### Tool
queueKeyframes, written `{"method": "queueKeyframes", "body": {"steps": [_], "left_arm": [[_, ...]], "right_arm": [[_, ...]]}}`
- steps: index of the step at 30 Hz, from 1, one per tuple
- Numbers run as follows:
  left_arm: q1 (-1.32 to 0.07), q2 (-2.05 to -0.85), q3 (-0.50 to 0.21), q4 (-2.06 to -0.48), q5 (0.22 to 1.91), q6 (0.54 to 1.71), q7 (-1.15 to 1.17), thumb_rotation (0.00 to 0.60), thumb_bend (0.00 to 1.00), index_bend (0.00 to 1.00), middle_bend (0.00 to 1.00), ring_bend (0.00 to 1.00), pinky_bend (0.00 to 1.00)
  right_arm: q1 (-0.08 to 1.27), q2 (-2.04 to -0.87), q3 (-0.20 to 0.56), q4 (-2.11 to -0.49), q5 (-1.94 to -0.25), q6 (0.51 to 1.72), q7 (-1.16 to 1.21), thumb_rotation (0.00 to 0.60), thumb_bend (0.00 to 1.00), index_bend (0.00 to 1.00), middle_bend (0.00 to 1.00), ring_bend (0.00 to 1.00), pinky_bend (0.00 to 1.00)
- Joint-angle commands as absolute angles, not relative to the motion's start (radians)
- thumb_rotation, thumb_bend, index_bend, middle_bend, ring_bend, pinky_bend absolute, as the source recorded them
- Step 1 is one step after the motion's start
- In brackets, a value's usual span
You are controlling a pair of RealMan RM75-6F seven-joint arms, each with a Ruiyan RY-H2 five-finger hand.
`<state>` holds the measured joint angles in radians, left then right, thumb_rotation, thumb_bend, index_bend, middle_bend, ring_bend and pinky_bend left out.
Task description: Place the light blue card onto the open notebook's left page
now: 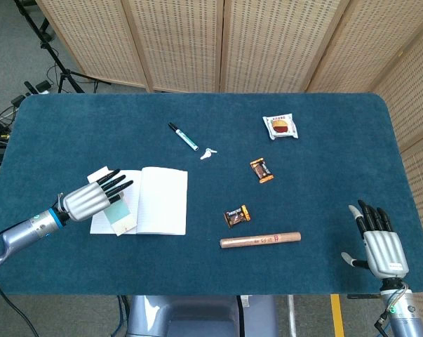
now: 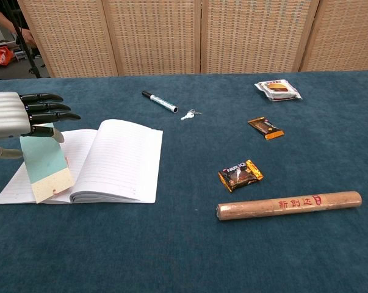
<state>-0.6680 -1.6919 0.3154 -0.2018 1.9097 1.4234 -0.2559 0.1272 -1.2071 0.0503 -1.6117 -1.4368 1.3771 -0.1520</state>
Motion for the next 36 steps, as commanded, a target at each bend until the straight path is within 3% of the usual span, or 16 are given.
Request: {"method": "queueKeyframes", "body": {"steps": [1, 9, 17, 23, 29, 36], "left_arm": [[-0.670, -1.697, 0.317, -0.201, 1.910, 1.421, -0.258, 0.600, 0.25, 0.31, 0.00, 0.00, 0.00], [-0.673, -1.707, 0.312, -0.194, 1.899, 1.398, -0.238, 0.600, 0.22, 0.26, 0.00, 0.00, 0.00], [-0.664, -1.714, 0.264, -0.200, 1.843, 1.363, -0.202, 0.600, 0.22, 0.24, 0.00, 0.00, 0.00], [-0.640, -1.688, 0.205, -0.314, 1.767, 1.324, -0.340, 0.600, 0.24, 0.16, 0.00, 0.00, 0.00], [-0.629, -1.563, 0.163, -0.580, 1.698, 1.258, -0.417, 0.600, 0.24, 0.08, 0.00, 0.00, 0.00], [-0.638, -1.305, 0.139, -1.078, 1.585, 1.082, -0.320, 0.600, 0.24, 0.00, 0.00, 0.00, 0.00]], "right_arm": [[0.127, -1.208, 0.051, -1.611, -1.435, 1.376, -0.153, 0.600, 0.16, 0.00, 0.00, 0.00, 0.00], [0.127, -1.208, 0.052, -1.609, -1.436, 1.379, -0.149, 0.600, 0.16, 0.00, 0.00, 0.00, 0.00], [0.126, -1.208, 0.051, -1.607, -1.442, 1.384, -0.146, 0.600, 0.16, 0.00, 0.00, 0.00, 0.00], [0.128, -1.209, 0.049, -1.607, -1.442, 1.379, -0.149, 0.600, 0.16, 0.00, 0.00, 0.00, 0.00], [0.129, -1.209, 0.046, -1.610, -1.448, 1.378, -0.151, 0.600, 0.16, 0.00, 0.00, 0.00, 0.00], [0.125, -1.203, 0.043, -1.614, -1.460, 1.389, -0.138, 0.600, 0.16, 0.00, 0.00, 0.00, 0.00]]}}
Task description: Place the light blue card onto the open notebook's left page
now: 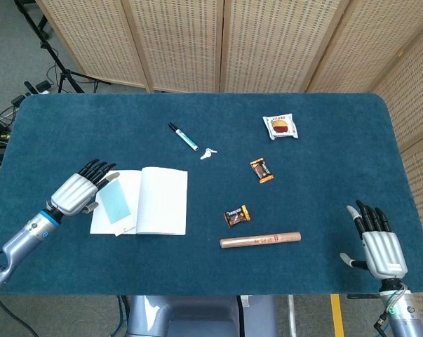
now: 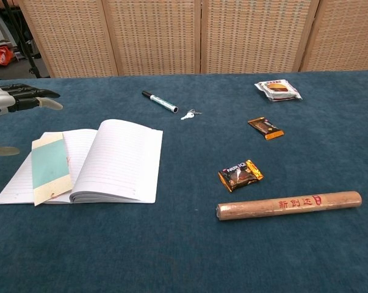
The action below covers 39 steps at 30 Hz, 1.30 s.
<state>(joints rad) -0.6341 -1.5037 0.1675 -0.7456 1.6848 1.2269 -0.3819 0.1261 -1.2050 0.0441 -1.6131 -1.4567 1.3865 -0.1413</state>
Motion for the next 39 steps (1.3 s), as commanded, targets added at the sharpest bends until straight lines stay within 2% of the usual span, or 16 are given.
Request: {"method": "queueKeyframes", "body": {"steps": [1, 4, 7, 10, 14, 22, 39], "left_arm": [[-0.643, -1.270, 0.137, -1.142, 1.565, 1.050, -0.297, 0.600, 0.24, 0.00, 0.00, 0.00, 0.00], [-0.666, -1.145, 0.139, -1.345, 1.490, 0.928, -0.204, 0.600, 0.25, 0.00, 0.00, 0.00, 0.00], [-0.692, -1.053, 0.139, -1.485, 1.421, 0.828, -0.125, 0.600, 0.25, 0.00, 0.00, 0.00, 0.00], [-0.733, -0.971, 0.143, -1.580, 1.353, 0.710, -0.068, 0.600, 0.26, 0.00, 0.00, 0.00, 0.00], [-0.762, -0.932, 0.140, -1.623, 1.285, 0.640, 0.004, 0.600, 0.27, 0.00, 0.00, 0.00, 0.00], [-0.789, -0.963, 0.132, -1.612, 1.141, 0.568, 0.105, 0.600, 0.27, 0.00, 0.00, 0.00, 0.00], [-0.823, -1.078, 0.125, -1.530, 0.984, 0.544, 0.213, 0.600, 0.29, 0.00, 0.00, 0.00, 0.00]], "right_arm": [[0.124, -1.202, 0.042, -1.615, -1.462, 1.391, -0.136, 0.600, 0.16, 0.00, 0.00, 0.00, 0.00], [0.121, -1.197, 0.038, -1.619, -1.475, 1.399, -0.127, 0.600, 0.16, 0.00, 0.00, 0.00, 0.00], [0.119, -1.194, 0.037, -1.619, -1.483, 1.404, -0.119, 0.600, 0.16, 0.00, 0.00, 0.00, 0.00], [0.119, -1.192, 0.035, -1.620, -1.490, 1.407, -0.112, 0.600, 0.16, 0.00, 0.00, 0.00, 0.00], [0.118, -1.190, 0.033, -1.620, -1.496, 1.411, -0.105, 0.600, 0.16, 0.00, 0.00, 0.00, 0.00], [0.113, -1.181, 0.032, -1.622, -1.505, 1.420, -0.086, 0.600, 0.16, 0.00, 0.00, 0.00, 0.00], [0.111, -1.176, 0.033, -1.621, -1.506, 1.421, -0.069, 0.600, 0.16, 0.00, 0.00, 0.00, 0.00]]}}
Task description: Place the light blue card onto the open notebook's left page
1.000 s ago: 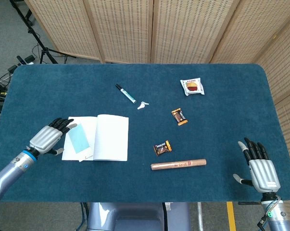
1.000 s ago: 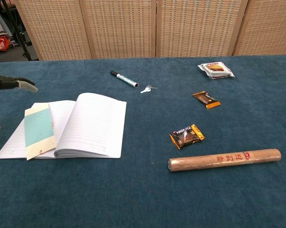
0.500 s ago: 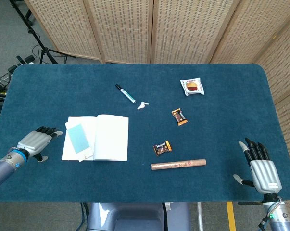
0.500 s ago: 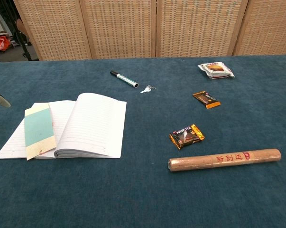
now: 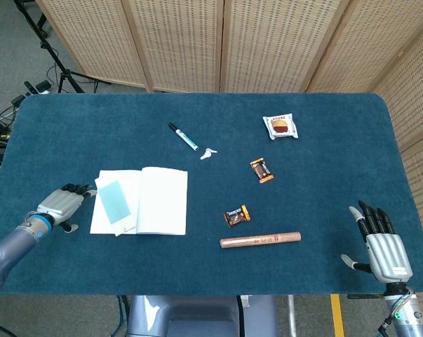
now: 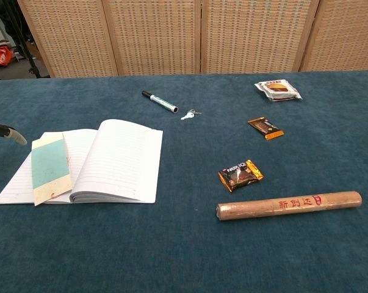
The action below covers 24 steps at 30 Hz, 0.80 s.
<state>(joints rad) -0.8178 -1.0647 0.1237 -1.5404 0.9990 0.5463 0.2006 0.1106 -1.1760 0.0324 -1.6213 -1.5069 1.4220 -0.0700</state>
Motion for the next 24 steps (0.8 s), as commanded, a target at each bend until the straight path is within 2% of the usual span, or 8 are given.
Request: {"method": "queueKeyframes", "body": {"steps": [1, 24], "left_arm": [[-0.825, -1.082, 0.125, -1.528, 0.978, 0.544, 0.217, 0.600, 0.29, 0.00, 0.00, 0.00, 0.00], [-0.878, -1.156, 0.147, -1.489, 0.848, 0.537, 0.297, 0.600, 0.29, 0.00, 0.00, 0.00, 0.00]], "right_arm": [[0.111, -1.176, 0.033, -1.620, -1.505, 1.420, -0.068, 0.600, 0.16, 0.00, 0.00, 0.00, 0.00], [0.112, -1.179, 0.033, -1.620, -1.510, 1.420, -0.070, 0.600, 0.16, 0.00, 0.00, 0.00, 0.00]]}}
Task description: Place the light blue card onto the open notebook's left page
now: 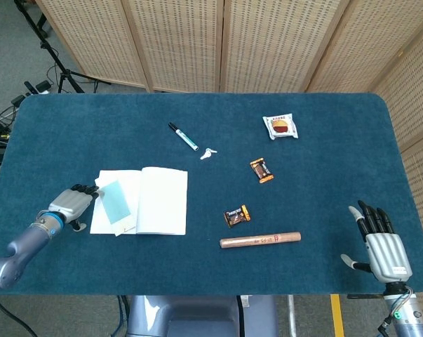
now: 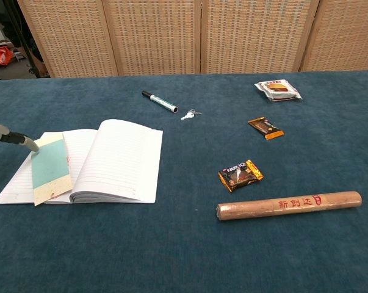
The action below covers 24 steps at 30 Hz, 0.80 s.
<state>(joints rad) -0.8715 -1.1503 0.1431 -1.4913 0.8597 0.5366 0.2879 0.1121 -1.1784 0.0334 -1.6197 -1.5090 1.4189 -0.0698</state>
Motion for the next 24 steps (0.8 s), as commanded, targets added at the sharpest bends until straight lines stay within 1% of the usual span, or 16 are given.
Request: {"method": "queueKeyframes", "body": {"steps": [1, 24], "left_arm": [[-0.880, -1.158, 0.149, -1.487, 0.843, 0.537, 0.300, 0.600, 0.29, 0.00, 0.00, 0.00, 0.00], [-0.935, -1.183, 0.196, -1.488, 0.721, 0.558, 0.367, 0.600, 0.30, 0.00, 0.00, 0.00, 0.00]], "right_arm": [[0.112, -1.179, 0.033, -1.620, -1.511, 1.421, -0.071, 0.600, 0.16, 0.00, 0.00, 0.00, 0.00], [0.111, -1.182, 0.033, -1.618, -1.515, 1.423, -0.071, 0.600, 0.16, 0.00, 0.00, 0.00, 0.00]]}}
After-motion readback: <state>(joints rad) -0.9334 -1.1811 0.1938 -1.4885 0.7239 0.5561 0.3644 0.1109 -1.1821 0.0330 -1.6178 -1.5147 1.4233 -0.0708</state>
